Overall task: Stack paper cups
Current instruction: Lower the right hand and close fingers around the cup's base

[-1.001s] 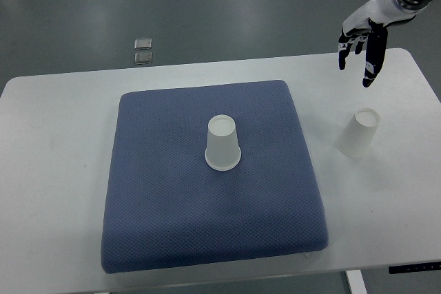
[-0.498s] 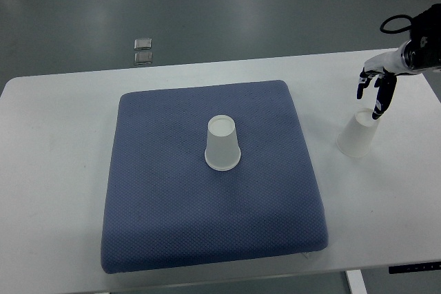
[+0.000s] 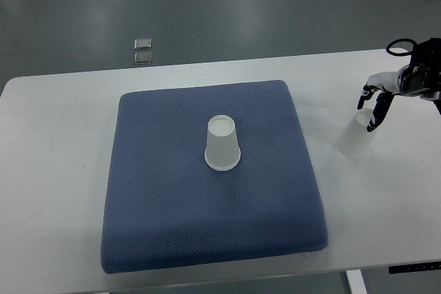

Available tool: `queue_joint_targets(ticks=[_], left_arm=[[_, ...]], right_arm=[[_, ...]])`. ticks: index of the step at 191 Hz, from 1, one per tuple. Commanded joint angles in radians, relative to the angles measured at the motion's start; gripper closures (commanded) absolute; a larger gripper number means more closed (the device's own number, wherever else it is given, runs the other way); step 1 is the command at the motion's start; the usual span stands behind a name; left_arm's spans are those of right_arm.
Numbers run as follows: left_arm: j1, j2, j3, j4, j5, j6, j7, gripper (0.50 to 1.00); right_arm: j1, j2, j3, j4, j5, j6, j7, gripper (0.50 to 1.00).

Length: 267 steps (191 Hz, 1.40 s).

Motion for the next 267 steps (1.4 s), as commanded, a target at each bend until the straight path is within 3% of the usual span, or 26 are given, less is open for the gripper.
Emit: queue_joint_targets(ticks=[1,61,217,267], left_arm=[[0.0,0.0,0.001,-0.001,0.0,0.0,0.0,0.5],[0.0,0.0,0.0,0.001,0.0,0.0,0.0,0.5],[0.0,0.0,0.001,0.001,0.0,0.002,0.0,0.5],[0.0,0.0,0.0,0.001,0.0,0.002,0.0,0.5]], right_arm=[[-0.013,0.001,0.005,-0.011,0.006,-0.006,0.0,0.593],[-0.061,0.001,0.002,-0.065,0.007,-0.012,-0.005,0.591],[-0.09,0.001,0.003,-0.06,0.007,-0.044,-0.003,0.599],[-0.09,0.001,0.006,-0.06,0.007,-0.045,-0.002,0.636]])
